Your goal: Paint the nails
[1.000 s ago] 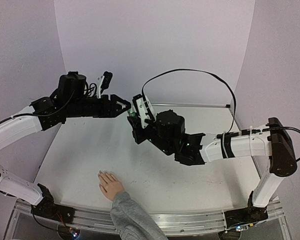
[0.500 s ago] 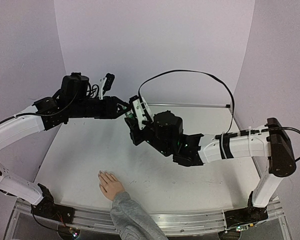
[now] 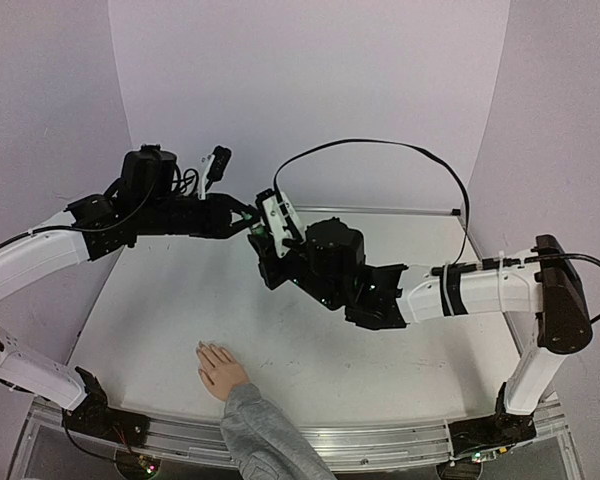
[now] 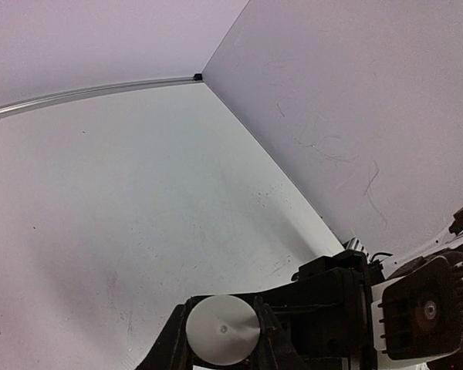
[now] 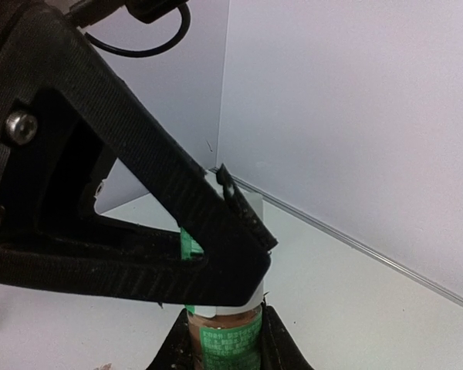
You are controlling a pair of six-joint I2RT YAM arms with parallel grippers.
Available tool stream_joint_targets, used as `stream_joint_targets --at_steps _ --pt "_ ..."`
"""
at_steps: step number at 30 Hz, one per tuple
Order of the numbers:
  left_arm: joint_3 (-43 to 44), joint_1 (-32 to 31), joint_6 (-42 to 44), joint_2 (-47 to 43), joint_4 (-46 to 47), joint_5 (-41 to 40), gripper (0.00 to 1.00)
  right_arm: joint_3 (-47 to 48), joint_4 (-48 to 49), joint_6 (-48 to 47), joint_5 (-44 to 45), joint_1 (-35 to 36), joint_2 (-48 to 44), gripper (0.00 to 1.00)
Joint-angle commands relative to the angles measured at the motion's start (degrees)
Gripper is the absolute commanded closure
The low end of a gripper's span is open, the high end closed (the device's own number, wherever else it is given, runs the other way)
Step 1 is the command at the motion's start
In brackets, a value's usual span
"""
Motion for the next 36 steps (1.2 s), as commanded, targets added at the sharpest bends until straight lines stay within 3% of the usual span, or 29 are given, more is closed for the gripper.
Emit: stream_joint_targets --at_steps 1,6,10,12,15,18,21,22,28,30,32,35,36 --pt "-2.1 -0.7 3.0 -1.3 2.8 7.8 0.92 4.5 4.2 -2.4 -4.8 0.1 -0.6 1.00" --pt "-4.7 -0.8 6.0 -2.0 3.1 12.0 0.96 4.1 4.2 -1.5 -15.5 -2.6 -3.7 1.00" --pt "-5.4 -0.8 8.8 -1.9 3.7 19.5 0.97 2.8 6.6 4.9 -39.1 -9.8 -6.7 1.00" --pt "-5.2 -0.8 10.4 -1.3 4.4 25.4 0.97 2.3 11.4 9.9 -56.7 -13.9 -6.7 1.00" --pt "-4.6 -0.8 12.7 -0.2 4.4 32.5 0.98 2.0 28.3 22.4 -85.0 -18.6 -4.2 1.00" --pt "-4.4 -0.9 13.7 0.4 4.4 35.1 0.98 5.1 50.9 44.9 -98.2 -19.8 1.5 1.00" --pt "-4.0 -0.9 14.3 0.7 4.4 35.5 0.98 6.9 69.4 62.3 -99.8 -20.0 6.1 1.00" --pt "-3.8 -0.9 14.4 0.9 4.4 35.9 0.98 7.6 71.3 64.8 -99.8 -20.1 7.1 1.00" --pt "-3.3 -0.9 14.8 0.1 3.8 33.5 0.95 2.3 70.9 62.6 -93.8 -22.0 6.4 1.00" --pt "-3.1 -0.8 14.8 -1.0 2.9 29.8 0.84 -0.3 70.1 61.6 -91.1 -23.4 5.8 1.00" --pt "-3.4 -0.6 14.5 -2.4 2.3 25.8 0.65 -3.0 66.0 58.4 -88.1 -25.0 4.6 1.00" --pt "-4.3 -0.3 13.8 -5.2 2.2 20.4 0.36 -6.7 49.9 46.5 -80.6 -25.7 0.7 1.00" --pt "-4.5 -0.1 13.6 -5.9 2.2 19.3 0.32 -7.4 42.3 41.1 -77.2 -25.7 -0.9 1.00"
